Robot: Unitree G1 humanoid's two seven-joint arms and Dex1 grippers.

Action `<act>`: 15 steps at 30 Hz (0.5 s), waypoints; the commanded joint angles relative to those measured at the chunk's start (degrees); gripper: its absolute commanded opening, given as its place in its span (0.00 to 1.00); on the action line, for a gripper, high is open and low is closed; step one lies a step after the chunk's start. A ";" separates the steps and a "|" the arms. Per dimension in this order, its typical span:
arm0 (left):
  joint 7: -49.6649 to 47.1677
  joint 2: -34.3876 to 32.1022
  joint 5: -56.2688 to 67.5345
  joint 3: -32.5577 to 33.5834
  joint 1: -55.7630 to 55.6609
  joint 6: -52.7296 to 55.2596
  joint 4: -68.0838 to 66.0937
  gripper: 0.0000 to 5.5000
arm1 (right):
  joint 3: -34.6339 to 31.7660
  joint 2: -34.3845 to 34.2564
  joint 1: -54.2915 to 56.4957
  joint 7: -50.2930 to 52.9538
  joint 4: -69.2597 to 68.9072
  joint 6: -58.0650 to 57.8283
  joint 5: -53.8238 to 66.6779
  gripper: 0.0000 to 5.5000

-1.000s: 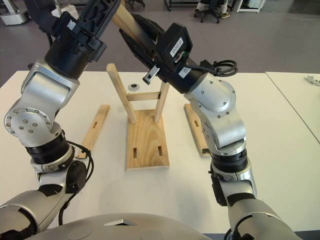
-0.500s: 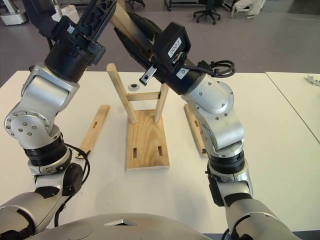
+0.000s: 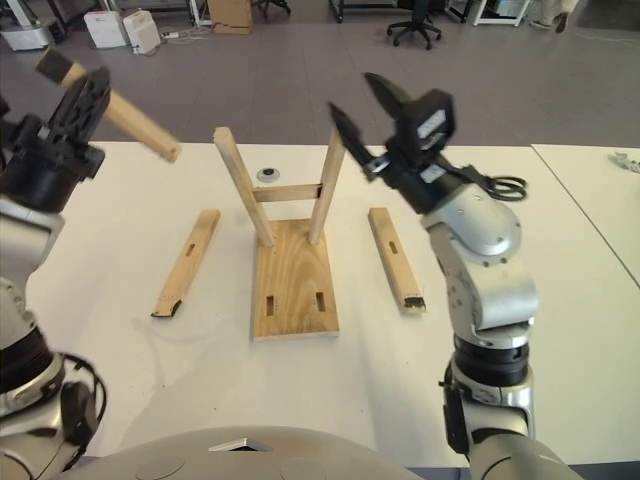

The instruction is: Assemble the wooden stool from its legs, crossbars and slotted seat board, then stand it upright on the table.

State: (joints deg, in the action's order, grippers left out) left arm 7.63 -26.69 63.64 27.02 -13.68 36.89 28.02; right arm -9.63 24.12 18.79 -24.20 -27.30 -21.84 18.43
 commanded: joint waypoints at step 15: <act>8.11 12.25 -26.34 -9.43 6.16 -18.27 -29.76 0.07 | 1.20 -5.70 -5.76 4.45 26.04 14.06 -7.67 0.47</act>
State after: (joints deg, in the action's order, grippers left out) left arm 15.04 -14.58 39.56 17.91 -6.55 19.98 0.09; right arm -8.74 18.77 12.92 -19.71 -2.56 -8.34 11.08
